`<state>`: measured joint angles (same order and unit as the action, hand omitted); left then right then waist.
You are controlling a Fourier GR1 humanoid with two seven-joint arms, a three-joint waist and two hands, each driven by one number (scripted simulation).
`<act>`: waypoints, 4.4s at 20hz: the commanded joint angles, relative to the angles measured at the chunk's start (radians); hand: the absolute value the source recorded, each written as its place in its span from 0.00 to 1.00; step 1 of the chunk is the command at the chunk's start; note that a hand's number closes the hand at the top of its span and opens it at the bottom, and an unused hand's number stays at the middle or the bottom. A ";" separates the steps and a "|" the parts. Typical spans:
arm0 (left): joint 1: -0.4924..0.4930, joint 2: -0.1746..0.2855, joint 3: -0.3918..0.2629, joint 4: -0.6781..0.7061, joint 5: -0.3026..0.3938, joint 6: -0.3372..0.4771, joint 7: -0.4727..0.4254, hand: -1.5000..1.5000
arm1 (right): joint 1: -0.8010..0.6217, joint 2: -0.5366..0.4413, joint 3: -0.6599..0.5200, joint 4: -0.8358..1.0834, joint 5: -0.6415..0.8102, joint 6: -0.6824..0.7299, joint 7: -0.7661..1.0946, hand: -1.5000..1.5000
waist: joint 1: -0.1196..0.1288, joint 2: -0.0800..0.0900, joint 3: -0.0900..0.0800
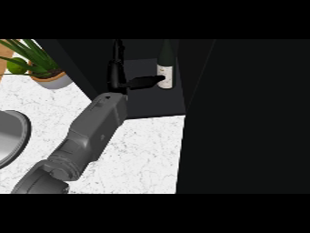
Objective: Pick up the wine, place it into the cabinet and close the cabinet
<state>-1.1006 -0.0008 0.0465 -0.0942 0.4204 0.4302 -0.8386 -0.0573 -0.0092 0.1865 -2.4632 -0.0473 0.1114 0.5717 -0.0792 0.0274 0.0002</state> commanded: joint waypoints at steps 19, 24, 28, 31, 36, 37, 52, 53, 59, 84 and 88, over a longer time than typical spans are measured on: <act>0.058 0.001 -0.007 -0.027 0.068 -0.223 -0.034 0.00 | -0.048 0.009 0.028 -0.019 0.010 -0.055 0.059 0.00 | 0.013 -0.013 -0.002; 0.083 0.001 -0.054 -0.035 0.126 -0.219 -0.039 0.00 | -0.079 0.009 0.041 0.016 0.001 -0.053 0.053 0.00 | 0.001 -0.015 -0.001; 0.107 0.001 -0.128 -0.120 0.172 -0.195 0.012 0.00 | -0.004 -0.006 0.026 -0.071 -0.007 -0.044 0.071 0.00 | 0.025 -0.029 0.000; 0.162 0.001 -0.204 -0.182 0.232 -0.174 0.015 0.00 | -0.036 -0.012 -0.019 -0.005 -0.036 -0.028 0.044 0.00 | 0.022 -0.026 0.000; 0.311 0.001 -0.427 -0.383 0.336 -0.084 0.031 0.00 | -0.068 -0.019 -0.044 -0.015 -0.036 -0.045 0.074 0.00 | 0.032 -0.027 0.000; 0.350 0.001 -0.451 -0.461 0.339 -0.064 0.032 0.00 | -0.058 -0.012 0.003 -0.087 0.016 -0.074 0.141 0.00 | 0.049 -0.033 -0.001; 0.789 0.007 -0.790 -1.160 0.214 0.277 0.119 0.00 | -0.007 -0.022 -0.032 -0.117 0.010 -0.079 0.118 0.00 | 0.087 -0.034 0.000; 0.802 0.012 -0.785 -1.198 0.204 0.296 0.140 0.00 | -0.031 -0.046 -0.107 -0.058 -0.054 -0.049 0.072 0.00 | 0.087 -0.031 0.000; 0.938 0.144 -0.822 -1.433 0.122 0.378 0.239 0.00 | 0.056 -0.026 -0.037 -0.089 -0.011 -0.038 0.050 0.00 | 0.082 -0.031 0.000; 1.300 0.503 -0.760 -1.918 0.114 0.100 0.271 0.00 | 0.119 -0.031 0.114 -0.176 -0.175 0.061 0.240 1.00 | 0.080 -0.031 -0.001; 1.380 0.576 -0.654 -1.945 0.174 0.024 0.230 0.00 | 0.133 -0.007 0.140 -0.159 -0.200 0.050 0.267 1.00 | 0.086 -0.030 -0.001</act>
<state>0.2179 0.5416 -0.6524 -2.0244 0.5721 0.5063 -0.5679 0.0621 -0.0157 0.3309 -2.4864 -0.0937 0.1805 0.7247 0.0040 -0.0030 -0.0003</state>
